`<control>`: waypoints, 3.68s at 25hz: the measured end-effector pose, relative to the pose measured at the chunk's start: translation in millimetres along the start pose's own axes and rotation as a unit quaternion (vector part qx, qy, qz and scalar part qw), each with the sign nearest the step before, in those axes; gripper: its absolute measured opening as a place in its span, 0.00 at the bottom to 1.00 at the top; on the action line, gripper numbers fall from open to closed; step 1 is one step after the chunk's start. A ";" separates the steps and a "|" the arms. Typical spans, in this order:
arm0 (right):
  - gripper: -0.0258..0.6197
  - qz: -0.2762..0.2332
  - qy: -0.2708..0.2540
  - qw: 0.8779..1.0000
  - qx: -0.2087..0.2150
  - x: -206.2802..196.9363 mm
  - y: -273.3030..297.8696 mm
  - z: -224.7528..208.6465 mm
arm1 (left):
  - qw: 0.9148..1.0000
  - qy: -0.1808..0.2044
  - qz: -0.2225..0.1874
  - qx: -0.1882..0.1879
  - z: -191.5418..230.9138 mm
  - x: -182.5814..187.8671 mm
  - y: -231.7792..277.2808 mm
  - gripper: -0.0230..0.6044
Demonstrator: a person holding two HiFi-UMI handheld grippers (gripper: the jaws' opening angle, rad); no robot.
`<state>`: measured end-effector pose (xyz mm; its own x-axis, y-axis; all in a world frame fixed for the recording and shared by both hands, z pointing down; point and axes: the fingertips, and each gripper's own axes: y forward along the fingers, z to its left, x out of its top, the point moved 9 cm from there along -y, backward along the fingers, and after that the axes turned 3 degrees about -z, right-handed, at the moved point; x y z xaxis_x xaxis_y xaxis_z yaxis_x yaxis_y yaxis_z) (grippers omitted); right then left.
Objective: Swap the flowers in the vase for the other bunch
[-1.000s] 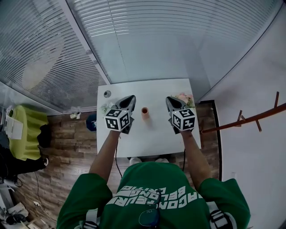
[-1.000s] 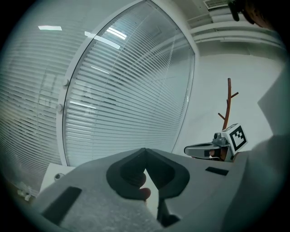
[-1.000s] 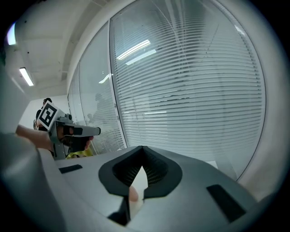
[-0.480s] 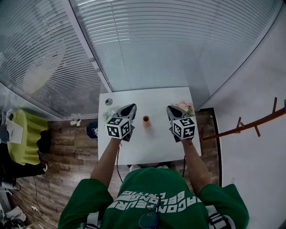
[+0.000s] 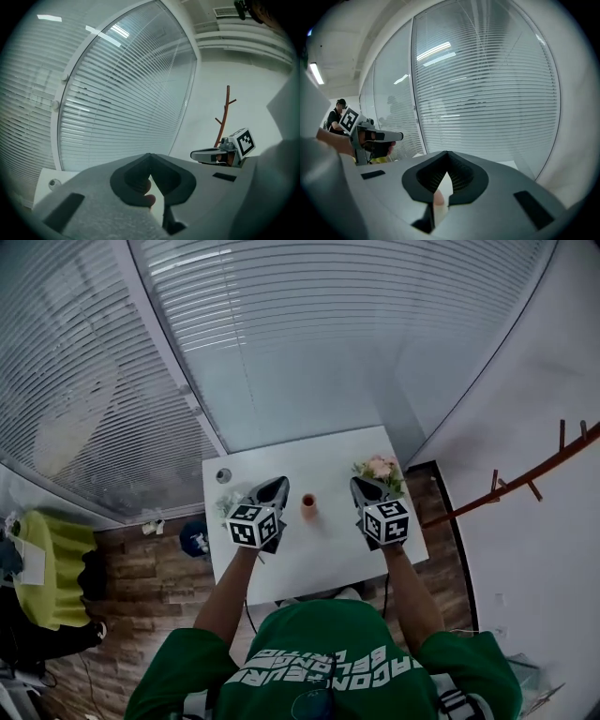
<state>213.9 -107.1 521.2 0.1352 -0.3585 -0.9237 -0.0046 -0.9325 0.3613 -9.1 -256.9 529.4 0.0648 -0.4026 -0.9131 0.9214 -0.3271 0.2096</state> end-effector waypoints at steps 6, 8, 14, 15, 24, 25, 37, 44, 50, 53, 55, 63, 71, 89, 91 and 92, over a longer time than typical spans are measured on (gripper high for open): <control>0.06 -0.002 0.015 0.997 -0.073 -13.5 -35.9 -2.1 | 0.996 0.015 0.026 -0.079 -19.9 -7.9 14.7 0.04; 0.06 0.001 0.019 0.995 -0.096 -20.0 -52.2 -4.9 | 0.994 0.021 0.033 -0.106 -32.3 -12.2 19.8 0.04; 0.06 0.010 0.039 0.986 -0.164 -40.9 -104.1 -24.0 | 0.983 0.025 0.059 -0.170 -73.7 -30.2 43.6 0.04; 0.06 0.012 0.043 0.984 -0.172 -45.2 -110.3 -27.8 | 0.982 0.025 0.064 -0.177 -79.2 -34.2 47.5 0.04; 0.06 0.044 0.061 0.978 -0.193 -70.4 -126.7 -87.7 | 0.975 0.034 0.104 -0.195 -120.0 -63.1 91.3 0.04; 0.06 0.051 0.062 0.978 -0.191 -72.6 -124.0 -95.7 | 0.975 0.034 0.107 -0.192 -122.4 -65.8 96.4 0.04; 0.11 0.123 0.085 0.982 -0.112 -95.4 -39.7 -201.8 | 0.978 0.025 0.138 -0.152 -135.8 -89.2 174.3 0.04; 0.38 0.213 0.090 0.971 -0.054 -124.9 31.1 -238.0 | 0.983 0.004 0.140 -0.119 -132.0 -96.0 204.8 0.04; 0.46 0.279 0.070 0.956 -0.047 -157.7 86.9 -250.5 | 0.986 -0.016 0.137 -0.092 -118.4 -99.2 219.9 0.04; 0.47 0.314 0.047 0.947 -0.054 -174.3 105.2 -256.4 | 0.987 -0.024 0.138 -0.078 -112.7 -99.5 223.6 0.04; 0.47 0.334 0.046 0.940 -0.055 -184.3 115.0 -259.2 | 0.987 -0.029 0.138 -0.070 -109.0 -100.7 223.8 0.04; 0.45 0.371 0.003 0.927 -0.062 -197.0 138.3 -257.4 | 0.987 -0.035 0.144 -0.058 -94.2 -109.5 223.0 0.04; 0.41 0.360 -0.009 0.931 -0.067 -195.1 136.7 -255.8 | 0.988 -0.041 0.139 -0.056 -96.7 -106.4 228.5 0.04; 0.20 0.288 -0.026 0.953 -0.094 -172.5 119.8 -246.3 | 0.991 -0.032 0.120 -0.047 -90.5 -82.3 198.4 0.04; 0.20 0.275 -0.020 0.956 -0.098 -164.6 116.4 -242.0 | 0.992 -0.032 0.115 -0.045 -86.8 -79.4 193.5 0.04; 0.20 0.267 -0.019 0.958 -0.100 -160.0 114.2 -240.3 | 0.992 -0.032 0.112 -0.044 -85.8 -77.1 191.4 0.04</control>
<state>429.8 -145.5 740.9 0.1313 -0.7866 -0.6034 0.1276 -0.5902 0.7971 195.1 -215.1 609.9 0.2507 -0.5110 -0.8222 0.9166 -0.1480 0.3715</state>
